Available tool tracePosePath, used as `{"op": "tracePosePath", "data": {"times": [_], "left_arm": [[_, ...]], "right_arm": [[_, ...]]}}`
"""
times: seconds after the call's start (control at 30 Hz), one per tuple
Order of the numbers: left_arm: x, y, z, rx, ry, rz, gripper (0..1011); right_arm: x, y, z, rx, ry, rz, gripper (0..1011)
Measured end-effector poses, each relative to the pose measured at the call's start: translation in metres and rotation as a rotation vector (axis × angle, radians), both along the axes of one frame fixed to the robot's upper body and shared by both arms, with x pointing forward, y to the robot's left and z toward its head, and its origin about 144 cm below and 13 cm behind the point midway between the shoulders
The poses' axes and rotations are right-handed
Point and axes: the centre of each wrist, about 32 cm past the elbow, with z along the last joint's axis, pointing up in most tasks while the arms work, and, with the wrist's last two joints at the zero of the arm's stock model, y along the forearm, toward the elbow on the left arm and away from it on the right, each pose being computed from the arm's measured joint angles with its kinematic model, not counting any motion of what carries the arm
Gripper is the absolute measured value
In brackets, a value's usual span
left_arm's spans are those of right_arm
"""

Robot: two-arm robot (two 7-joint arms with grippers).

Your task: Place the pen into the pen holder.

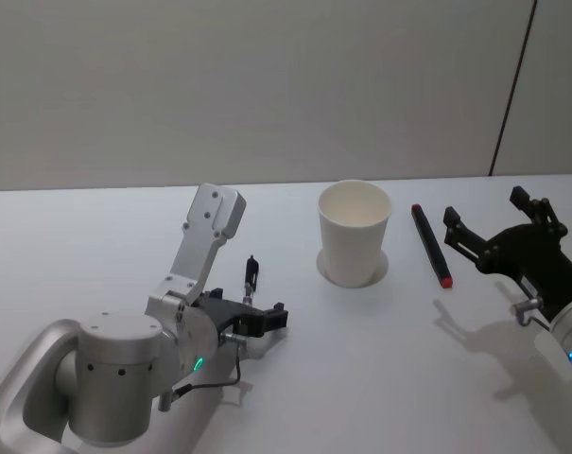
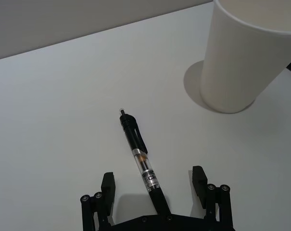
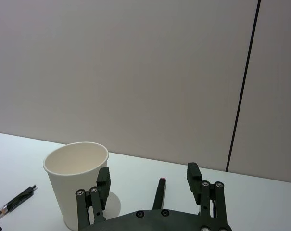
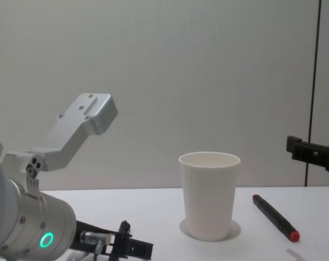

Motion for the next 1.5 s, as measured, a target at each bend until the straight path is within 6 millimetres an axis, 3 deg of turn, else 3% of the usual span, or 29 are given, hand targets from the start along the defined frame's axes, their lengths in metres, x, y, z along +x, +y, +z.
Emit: {"op": "tracePosePath", "data": {"times": [0.4,0.53,0.83,1.5], "left_arm": [[0.0025,0.0016,-0.0013,-0.005,0.012,0.002,997],[0.0029,0.002,-0.0016,-0.004,0.014,0.004,943],[0.0035,0.0026,-0.0019,-0.005,0.017,0.005,710],[0.0035,0.0023,-0.0023,-0.008,0.021,0.001,568]], "right_arm": [[0.0,0.0,0.0,0.0,0.0,0.0,1002],[0.0,0.0,0.0,0.0,0.0,0.0,1002],[0.0,0.0,0.0,0.0,0.0,0.0,1002],[0.0,0.0,0.0,0.0,0.0,0.0,1002]]}}
